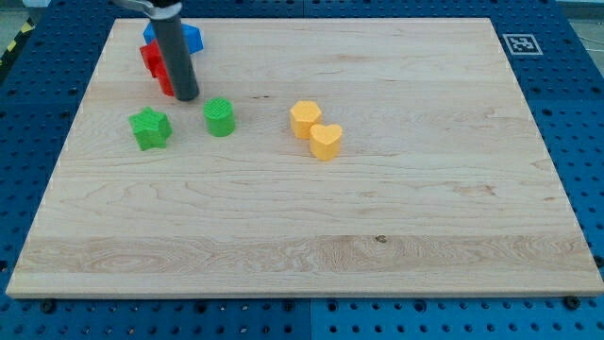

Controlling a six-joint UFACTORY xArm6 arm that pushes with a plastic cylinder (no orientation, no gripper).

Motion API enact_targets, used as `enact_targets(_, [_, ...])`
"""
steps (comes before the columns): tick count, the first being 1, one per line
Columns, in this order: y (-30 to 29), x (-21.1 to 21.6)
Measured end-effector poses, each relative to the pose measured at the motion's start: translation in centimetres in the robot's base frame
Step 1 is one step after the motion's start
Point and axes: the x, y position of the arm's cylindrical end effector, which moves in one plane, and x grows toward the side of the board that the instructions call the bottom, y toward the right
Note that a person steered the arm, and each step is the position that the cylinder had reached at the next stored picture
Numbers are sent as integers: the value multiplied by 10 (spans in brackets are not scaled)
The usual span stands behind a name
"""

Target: Push the red circle to the bottom right side of the red star

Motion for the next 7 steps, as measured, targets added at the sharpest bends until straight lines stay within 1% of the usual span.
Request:
enact_targets(1, [-1, 2])
enact_targets(2, [-2, 23])
enact_targets(3, [-20, 25])
enact_targets(5, [-28, 12])
enact_targets(7, [-9, 2])
